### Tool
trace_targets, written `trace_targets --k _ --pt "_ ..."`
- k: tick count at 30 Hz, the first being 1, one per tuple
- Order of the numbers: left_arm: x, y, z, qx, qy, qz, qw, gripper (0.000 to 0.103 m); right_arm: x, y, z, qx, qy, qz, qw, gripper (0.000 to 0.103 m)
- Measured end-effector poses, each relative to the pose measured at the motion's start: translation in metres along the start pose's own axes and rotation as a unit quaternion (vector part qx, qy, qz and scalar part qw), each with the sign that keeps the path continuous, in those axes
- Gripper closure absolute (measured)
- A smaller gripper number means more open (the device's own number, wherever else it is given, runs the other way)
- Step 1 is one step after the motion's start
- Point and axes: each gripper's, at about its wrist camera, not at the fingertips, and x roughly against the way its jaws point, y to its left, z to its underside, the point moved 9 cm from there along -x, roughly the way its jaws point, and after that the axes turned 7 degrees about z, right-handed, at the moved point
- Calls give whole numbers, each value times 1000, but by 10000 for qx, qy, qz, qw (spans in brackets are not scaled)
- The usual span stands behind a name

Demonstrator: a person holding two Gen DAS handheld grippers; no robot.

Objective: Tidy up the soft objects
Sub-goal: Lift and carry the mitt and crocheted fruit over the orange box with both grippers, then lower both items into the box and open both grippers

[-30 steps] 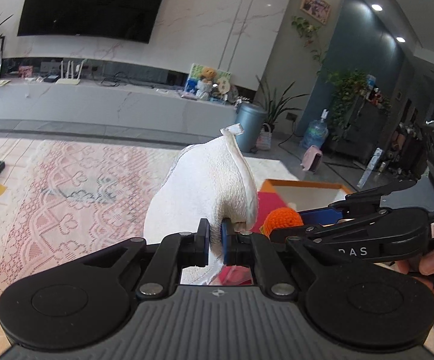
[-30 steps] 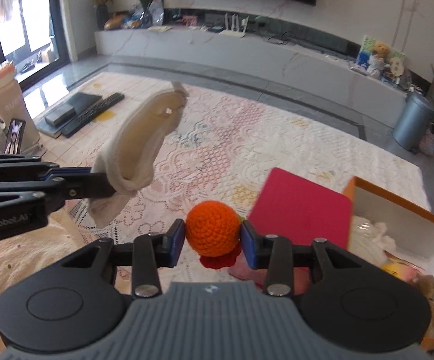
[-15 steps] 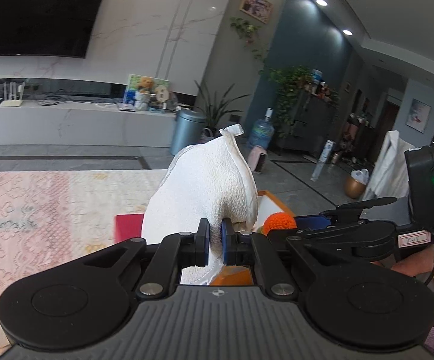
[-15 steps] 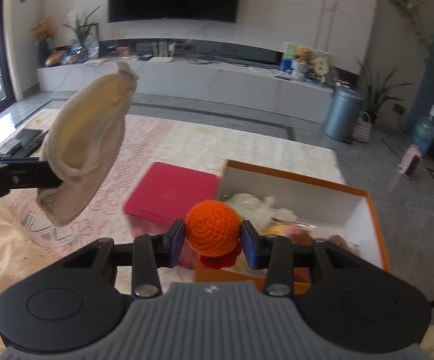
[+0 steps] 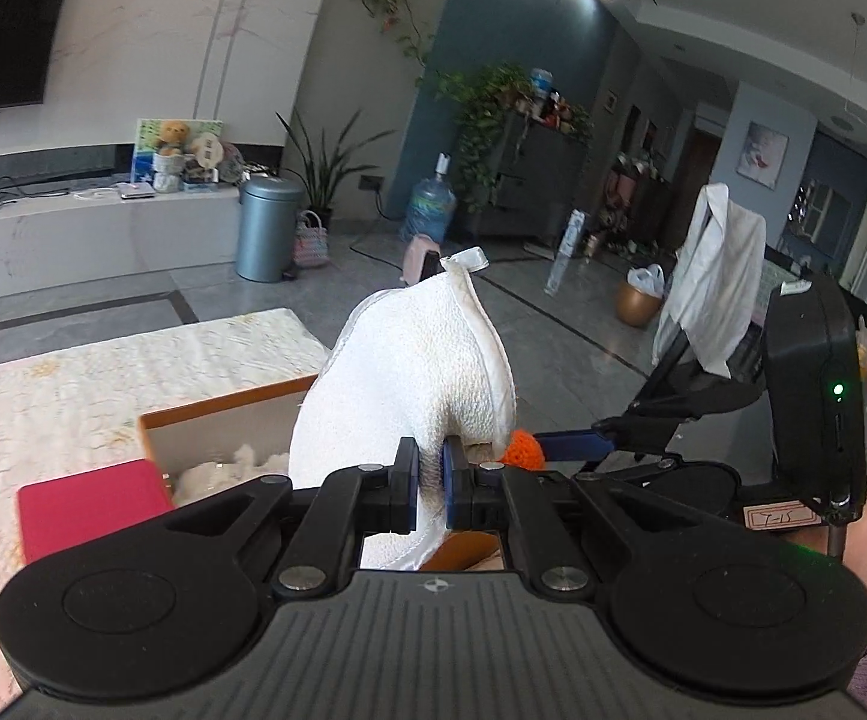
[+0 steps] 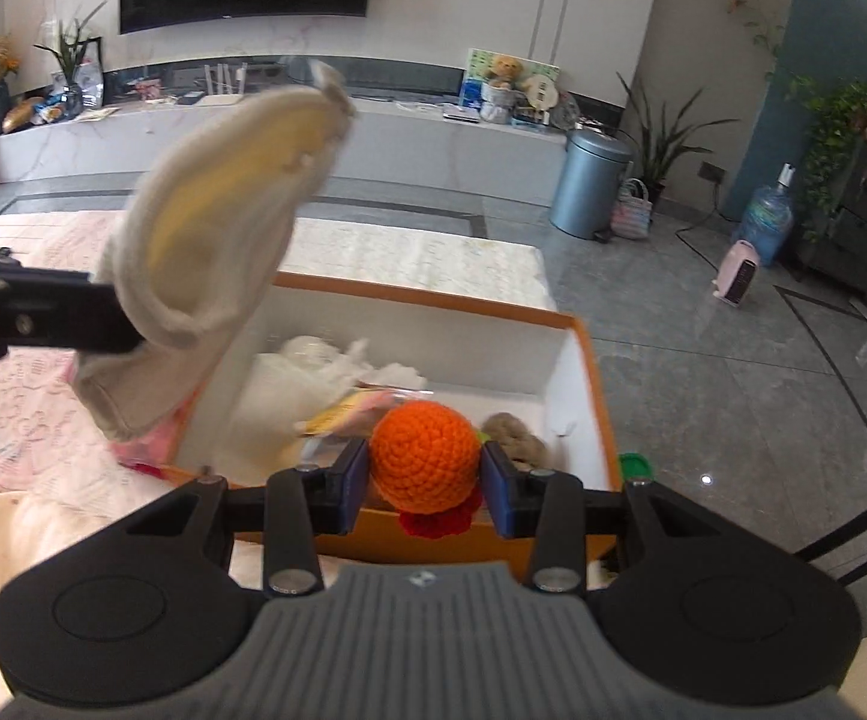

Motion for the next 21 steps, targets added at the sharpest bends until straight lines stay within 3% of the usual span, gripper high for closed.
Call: trace_targets --k 13,21 --pt "-90 22 8 226 566 -50 9981 95 -77 -51 7 131 426 233 9987 63" --pt "-126 39 35 466 1057 -118 9932 95 -126 -58 26 182 877 225 9957 63"
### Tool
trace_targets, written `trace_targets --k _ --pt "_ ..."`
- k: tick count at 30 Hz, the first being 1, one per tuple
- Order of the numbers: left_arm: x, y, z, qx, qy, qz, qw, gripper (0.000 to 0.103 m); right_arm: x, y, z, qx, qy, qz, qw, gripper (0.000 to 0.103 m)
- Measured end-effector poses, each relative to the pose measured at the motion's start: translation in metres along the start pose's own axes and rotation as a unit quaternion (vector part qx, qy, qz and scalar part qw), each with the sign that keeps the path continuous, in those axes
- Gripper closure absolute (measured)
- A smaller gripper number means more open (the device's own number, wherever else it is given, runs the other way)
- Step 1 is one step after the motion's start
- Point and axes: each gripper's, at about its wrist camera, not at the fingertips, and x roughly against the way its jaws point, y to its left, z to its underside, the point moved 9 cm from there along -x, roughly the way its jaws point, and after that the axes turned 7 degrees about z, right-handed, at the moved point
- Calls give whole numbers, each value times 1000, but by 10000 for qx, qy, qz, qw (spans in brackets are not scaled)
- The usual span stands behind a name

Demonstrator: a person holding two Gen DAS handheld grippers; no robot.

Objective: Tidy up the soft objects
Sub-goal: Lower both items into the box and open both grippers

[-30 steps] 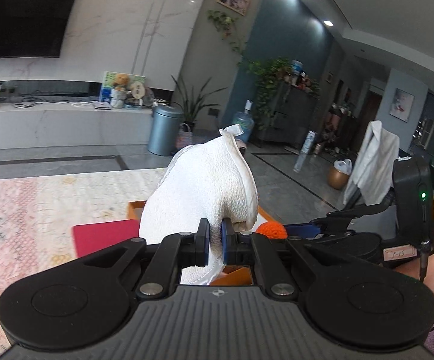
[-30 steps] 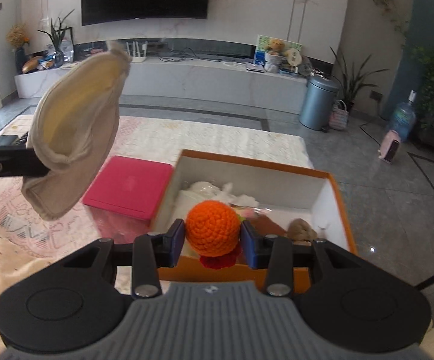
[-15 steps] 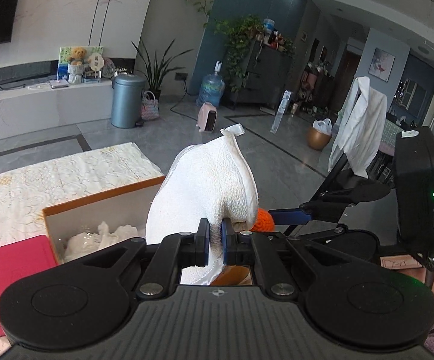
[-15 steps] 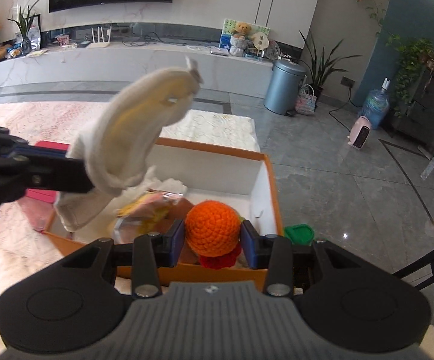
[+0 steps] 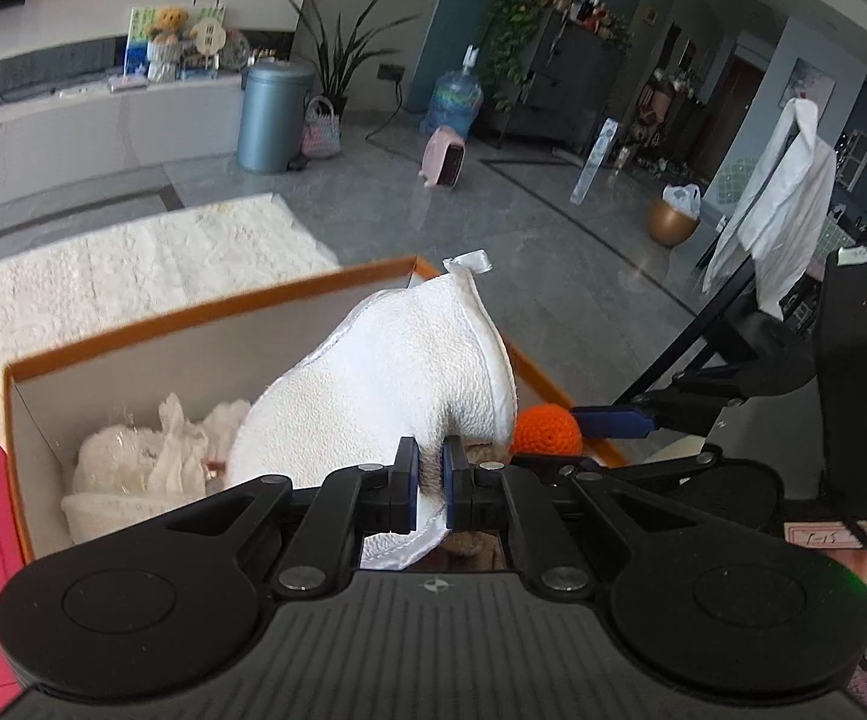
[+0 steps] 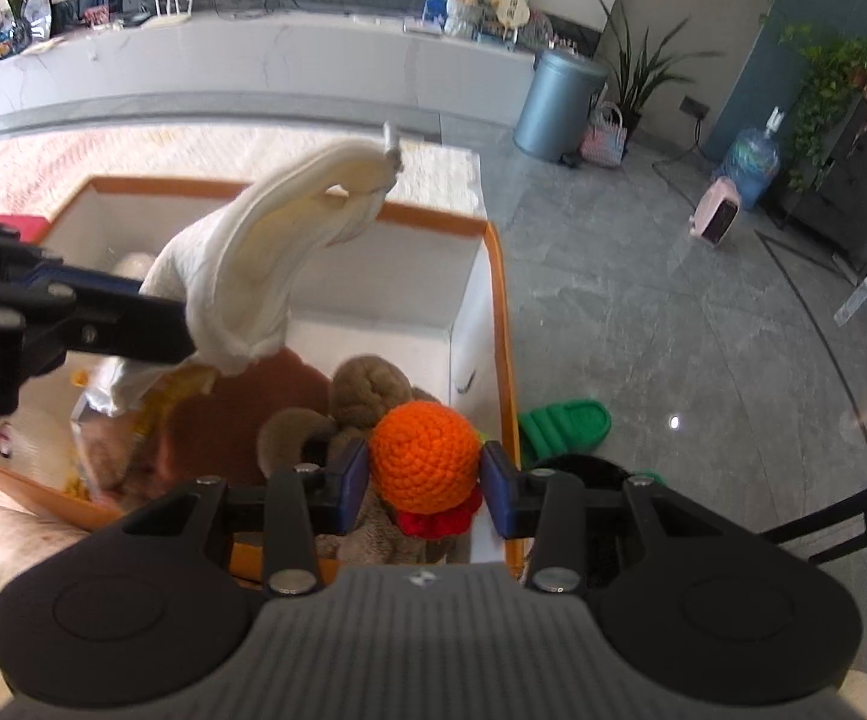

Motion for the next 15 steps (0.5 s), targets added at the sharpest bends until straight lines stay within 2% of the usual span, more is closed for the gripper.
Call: trace_targets --k 10,15 --pt "-22 15 24 100 539 -153 9984 95 -29 7 8 344 120 103 9993 62" --pt "-22 18 34 129 644 -146 9977 94 -38 4 9 210 258 80 9994 63"
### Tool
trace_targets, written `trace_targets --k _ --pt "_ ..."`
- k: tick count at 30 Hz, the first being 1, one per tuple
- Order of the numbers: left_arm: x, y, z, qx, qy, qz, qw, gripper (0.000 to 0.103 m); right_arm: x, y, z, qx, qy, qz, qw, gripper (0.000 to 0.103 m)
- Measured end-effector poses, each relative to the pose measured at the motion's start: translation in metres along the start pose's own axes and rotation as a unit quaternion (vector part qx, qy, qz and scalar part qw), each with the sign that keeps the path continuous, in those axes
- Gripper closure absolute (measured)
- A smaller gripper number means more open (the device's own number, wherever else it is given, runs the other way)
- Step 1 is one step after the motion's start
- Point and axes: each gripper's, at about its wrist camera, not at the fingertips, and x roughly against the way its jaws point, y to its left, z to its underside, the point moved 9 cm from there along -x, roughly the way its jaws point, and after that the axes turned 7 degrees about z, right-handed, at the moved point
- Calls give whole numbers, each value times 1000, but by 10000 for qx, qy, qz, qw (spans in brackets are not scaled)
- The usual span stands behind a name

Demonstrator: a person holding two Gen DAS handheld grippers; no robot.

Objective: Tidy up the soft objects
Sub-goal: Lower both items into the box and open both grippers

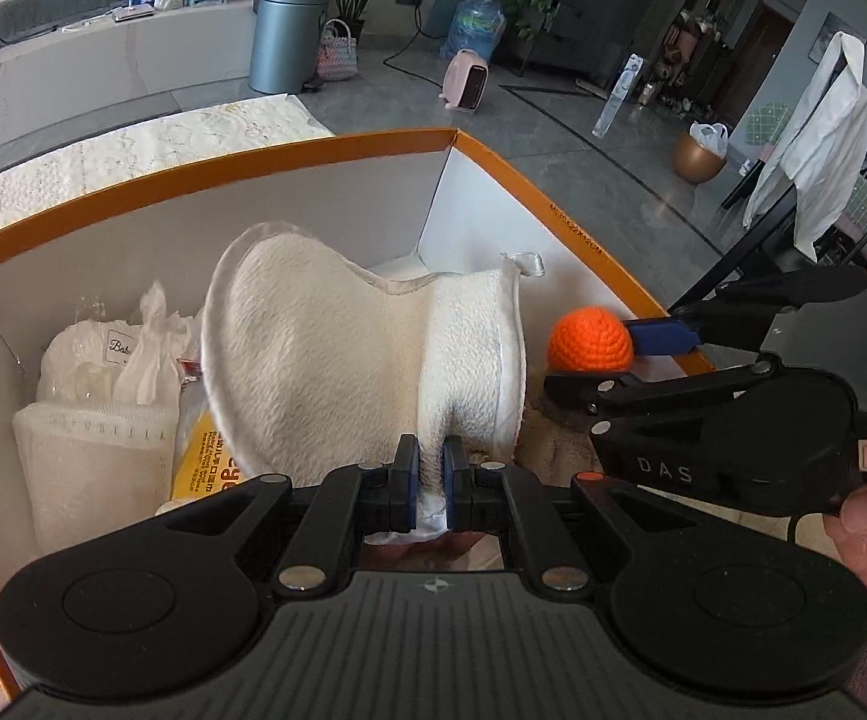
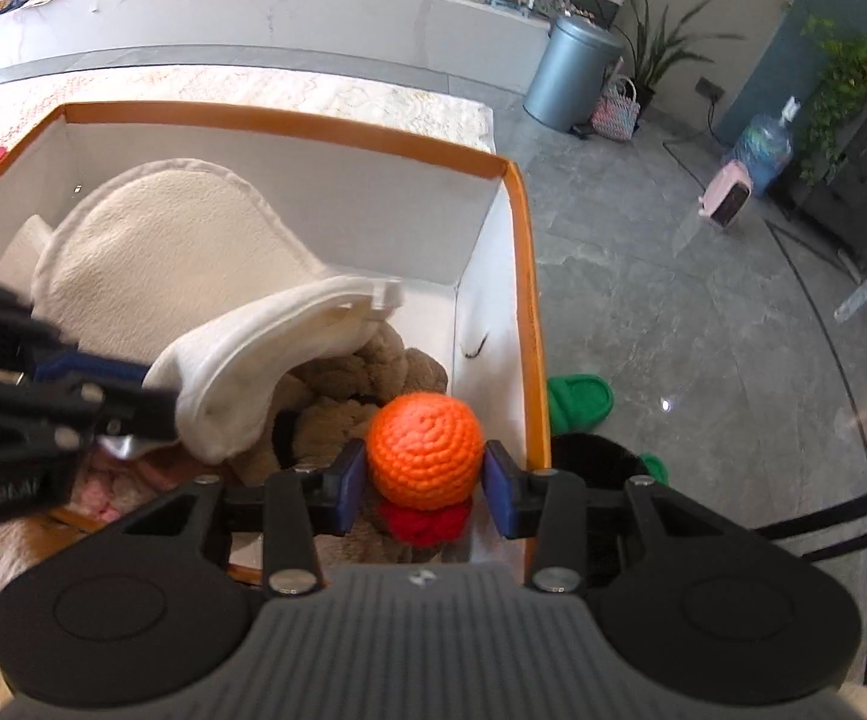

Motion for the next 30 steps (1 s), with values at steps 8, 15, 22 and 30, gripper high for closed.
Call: trace_targets --k 8,15,22,30 --pt "19 -8 -14 17 -249 70 9997 59 16 5 -4 246 -86 87 9996 48" --pt "58 -15 -23 51 -666 17 9978 35 47 9 -9 535 -260 281 9978 32" --pt "104 -27 -28 -161 -1114 -42 9936 31 90 14 -11 597 -428 370 9966 22" --pt "166 -32 -15 -514 -1787 -439 9816 31 152 35 -9 481 -803 313 9951 17"
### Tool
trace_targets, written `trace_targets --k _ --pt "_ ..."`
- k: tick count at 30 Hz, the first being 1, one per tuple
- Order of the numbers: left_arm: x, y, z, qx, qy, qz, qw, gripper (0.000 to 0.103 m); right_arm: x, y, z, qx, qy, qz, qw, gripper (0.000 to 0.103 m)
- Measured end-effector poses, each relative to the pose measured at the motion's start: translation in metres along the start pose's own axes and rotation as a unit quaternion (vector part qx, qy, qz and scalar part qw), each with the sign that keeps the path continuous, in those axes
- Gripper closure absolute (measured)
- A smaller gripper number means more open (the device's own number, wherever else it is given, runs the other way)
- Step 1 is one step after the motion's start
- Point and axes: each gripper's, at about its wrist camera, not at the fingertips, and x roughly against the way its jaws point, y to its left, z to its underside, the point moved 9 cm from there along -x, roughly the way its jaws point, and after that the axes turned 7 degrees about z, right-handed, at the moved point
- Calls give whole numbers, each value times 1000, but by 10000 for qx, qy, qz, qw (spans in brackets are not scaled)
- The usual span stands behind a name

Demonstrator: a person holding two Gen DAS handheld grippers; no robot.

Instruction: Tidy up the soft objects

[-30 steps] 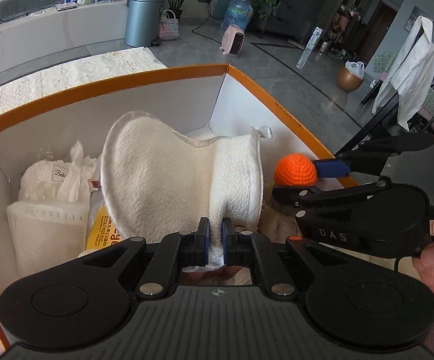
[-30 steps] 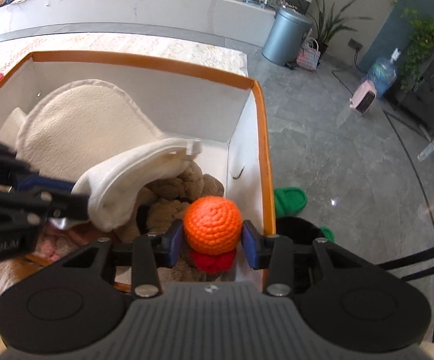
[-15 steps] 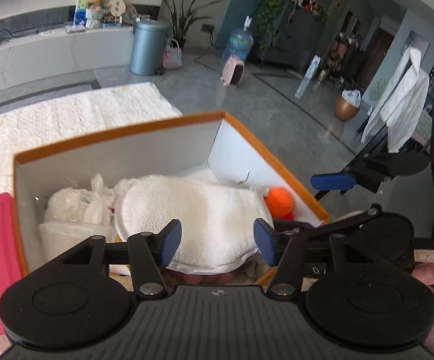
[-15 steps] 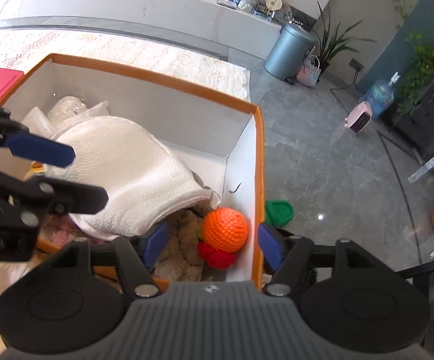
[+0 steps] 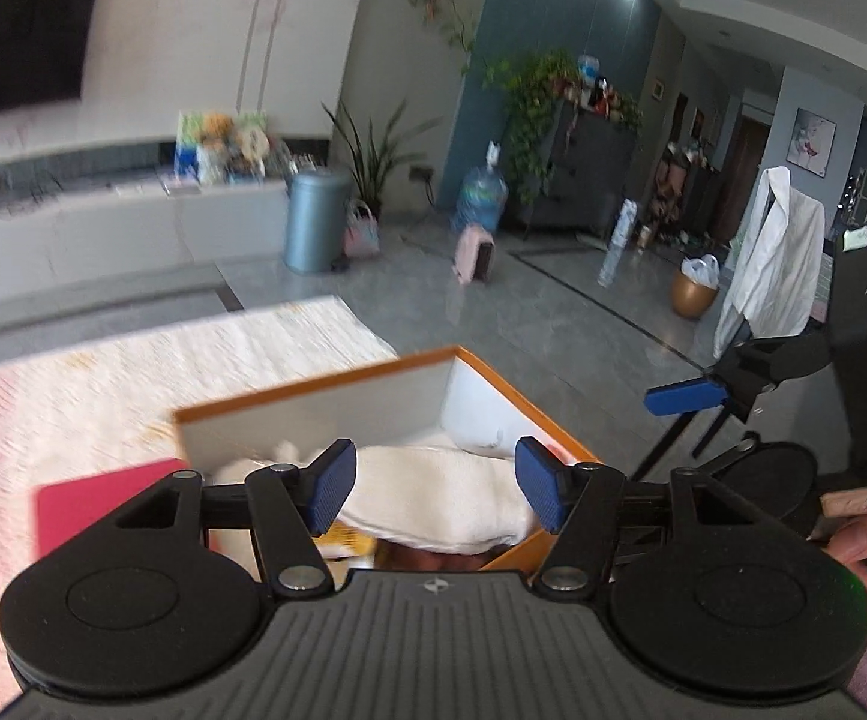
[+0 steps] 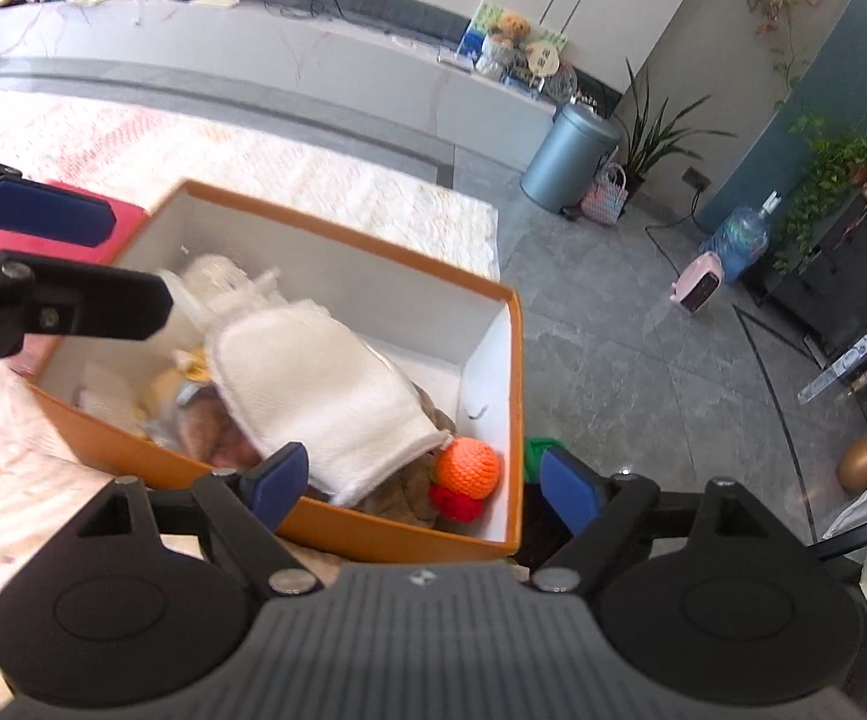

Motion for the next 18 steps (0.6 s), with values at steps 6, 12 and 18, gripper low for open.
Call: trace_targets --k 6,12,18 --pt "45 14 8 -332 -489 -633 9962 31 47 25 -1 -576 -536 -225 9966 13" --pt "85 25 11 -453 -1003 -1176 9869 32 82 53 4 -1327 -932 -464 9857 10" --pt "118 35 20 -610 -1376 -1581 9759 29 105 77 8 -1906 -1250 -558 9721 5"
